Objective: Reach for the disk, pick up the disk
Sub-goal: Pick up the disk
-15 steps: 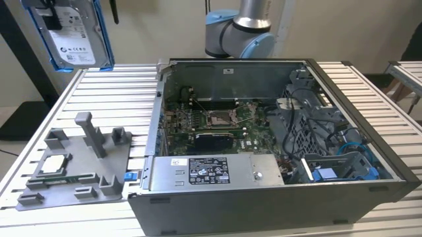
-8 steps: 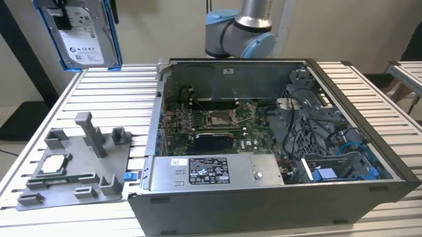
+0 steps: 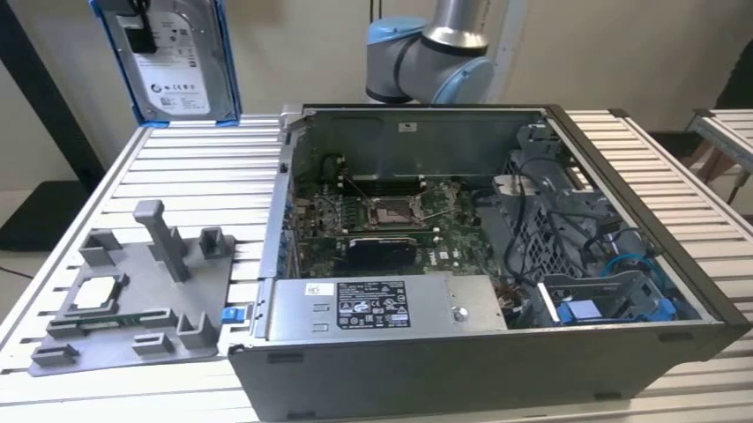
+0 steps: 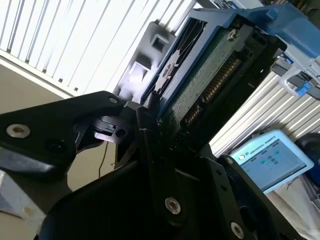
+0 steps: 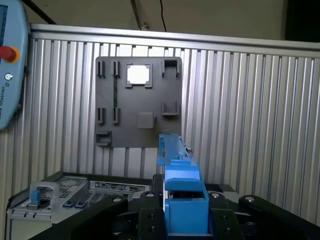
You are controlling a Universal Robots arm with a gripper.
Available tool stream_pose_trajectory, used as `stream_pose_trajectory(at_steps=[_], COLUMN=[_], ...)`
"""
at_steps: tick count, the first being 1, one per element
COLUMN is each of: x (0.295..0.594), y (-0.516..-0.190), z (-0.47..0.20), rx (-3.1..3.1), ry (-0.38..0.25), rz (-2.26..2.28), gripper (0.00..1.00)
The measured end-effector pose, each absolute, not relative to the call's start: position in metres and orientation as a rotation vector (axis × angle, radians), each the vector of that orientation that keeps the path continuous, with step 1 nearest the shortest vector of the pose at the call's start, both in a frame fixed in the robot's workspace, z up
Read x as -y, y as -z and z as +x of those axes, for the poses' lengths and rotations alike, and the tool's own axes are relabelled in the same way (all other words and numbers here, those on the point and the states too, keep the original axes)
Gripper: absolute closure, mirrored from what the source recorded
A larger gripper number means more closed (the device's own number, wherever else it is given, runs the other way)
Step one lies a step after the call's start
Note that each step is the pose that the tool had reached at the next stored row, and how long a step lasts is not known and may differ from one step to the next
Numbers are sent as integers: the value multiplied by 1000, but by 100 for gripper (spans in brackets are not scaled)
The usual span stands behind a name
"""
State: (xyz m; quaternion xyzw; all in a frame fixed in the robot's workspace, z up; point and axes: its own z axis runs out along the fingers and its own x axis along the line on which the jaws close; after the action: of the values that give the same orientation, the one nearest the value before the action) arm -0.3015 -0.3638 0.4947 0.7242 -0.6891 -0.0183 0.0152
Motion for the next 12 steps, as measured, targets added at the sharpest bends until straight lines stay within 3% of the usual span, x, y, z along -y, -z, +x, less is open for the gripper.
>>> stream_pose_trajectory(at_steps=[12], x=[364], y=[-495], z=[-266], rx=[2141], ry=[64], rz=[2250], gripper=[100])
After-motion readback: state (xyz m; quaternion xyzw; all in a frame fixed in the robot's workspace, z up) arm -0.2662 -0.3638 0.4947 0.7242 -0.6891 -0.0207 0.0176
